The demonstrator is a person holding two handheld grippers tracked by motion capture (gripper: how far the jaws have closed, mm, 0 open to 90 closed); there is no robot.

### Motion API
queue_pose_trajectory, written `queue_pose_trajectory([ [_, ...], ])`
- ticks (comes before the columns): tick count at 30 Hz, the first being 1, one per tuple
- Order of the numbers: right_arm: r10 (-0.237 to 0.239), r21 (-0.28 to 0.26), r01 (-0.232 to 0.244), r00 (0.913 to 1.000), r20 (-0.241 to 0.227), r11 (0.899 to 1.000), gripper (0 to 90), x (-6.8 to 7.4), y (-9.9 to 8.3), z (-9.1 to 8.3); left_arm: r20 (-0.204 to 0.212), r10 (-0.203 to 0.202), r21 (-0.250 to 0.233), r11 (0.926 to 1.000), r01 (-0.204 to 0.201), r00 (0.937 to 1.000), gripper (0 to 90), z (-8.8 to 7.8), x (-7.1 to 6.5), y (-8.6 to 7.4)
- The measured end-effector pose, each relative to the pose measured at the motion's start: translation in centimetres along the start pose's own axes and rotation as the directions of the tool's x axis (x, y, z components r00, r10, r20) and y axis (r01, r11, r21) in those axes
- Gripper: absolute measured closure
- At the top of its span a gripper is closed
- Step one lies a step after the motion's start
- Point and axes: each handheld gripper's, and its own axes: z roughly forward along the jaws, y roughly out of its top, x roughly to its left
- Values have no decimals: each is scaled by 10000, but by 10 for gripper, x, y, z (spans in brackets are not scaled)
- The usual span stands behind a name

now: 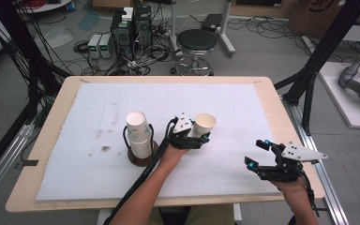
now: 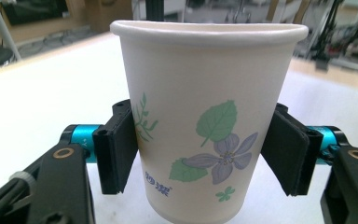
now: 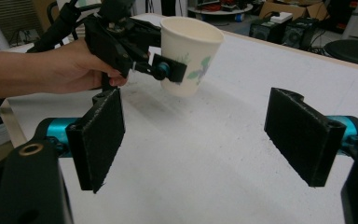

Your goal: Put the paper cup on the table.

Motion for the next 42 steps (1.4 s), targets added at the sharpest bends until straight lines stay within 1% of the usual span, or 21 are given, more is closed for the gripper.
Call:
queue_pose_trajectory([
  [2,-22,-14,22,10000,-9,10000,207,0,0,0,-70,19,357,9994,-17,10000,323,4,0,-3],
  [3,-32,-34,32,10000,-3,10000,207,0,0,0,-70,19,357,9994,-17,10000,324,4,0,-3],
  [4,-37,-33,37,10000,2,10000,207,0,0,0,-115,55,625,9980,-48,9999,325,6,0,-5],
  [5,-19,-32,19,10000,-7,10000,207,0,0,0,-115,55,625,9980,-48,9999,326,6,0,-5],
  [6,-26,-31,26,10000,-7,10000,207,0,0,-1,-137,-11,779,9970,22,9999,327,8,-1,-7],
  [8,12,-26,-12,10000,-4,10000,207,0,0,-1,-159,41,1067,9943,-23,9999,328,9,-1,-8],
  [12,-7,-15,7,10000,-4,10000,207,0,0,-2,-306,278,1412,9897,-232,9991,330,9,-4,-7],
  [14,23,-13,-23,10000,-4,10000,207,0,1,-2,-369,186,1521,9883,-128,9991,331,8,-4,-6],
  [16,-15,-26,15,10000,-4,10000,207,1,1,-2,-389,273,1752,9843,-201,9989,333,6,-5,-5],
  [17,-27,-44,27,10000,1,10000,207,1,1,-2,-389,273,1752,9843,-201,9989,333,6,-5,-5],
  [18,-27,-47,27,10000,-9,10000,207,1,1,-1,-431,425,1973,9798,-332,9982,333,4,-7,-4],
  [21,-76,-37,76,10000,-2,10000,207,2,1,-1,-479,568,2167,9752,-452,9972,332,1,-9,-4],
  [26,-67,-41,67,10000,-20,10000,207,3,2,-1,-479,425,2149,9761,-312,9979,309,-1,-8,-6],
  [27,-87,-30,87,10000,-23,10000,207,3,2,-1,-457,442,2130,9765,-335,9980,290,-1,-8,-7],
  [29,-22,-17,22,10000,-29,10000,207,3,2,-1,-480,293,2060,9784,-188,9984,194,-2,-9,-6],
  [30,-15,-7,15,10000,-23,10000,207,3,1,-2,-408,213,1967,9804,-129,9989,174,-3,-9,-5],
  [32,-49,-18,49,10000,-12,10000,207,2,1,-2,-302,137,1830,9831,-79,9995,174,-7,-10,-4],
  [35,2,-2,-2,10000,-3,10000,207,3,1,-2,-327,202,1767,9842,-142,9993,174,-13,-11,-2],
  [36,-40,-22,40,10000,-8,10000,207,3,1,-2,-260,273,1604,9868,-228,9993,174,-20,-12,1],
  [38,14,-19,-14,10000,-15,10000,207,3,1,-3,-220,170,1297,9915,-140,9996,174,-28,-12,3],
  [42,-22,18,22,10000,-50,10000,207,3,1,-2,-44,42,848,9964,-38,10000,174,-41,-14,11],
])
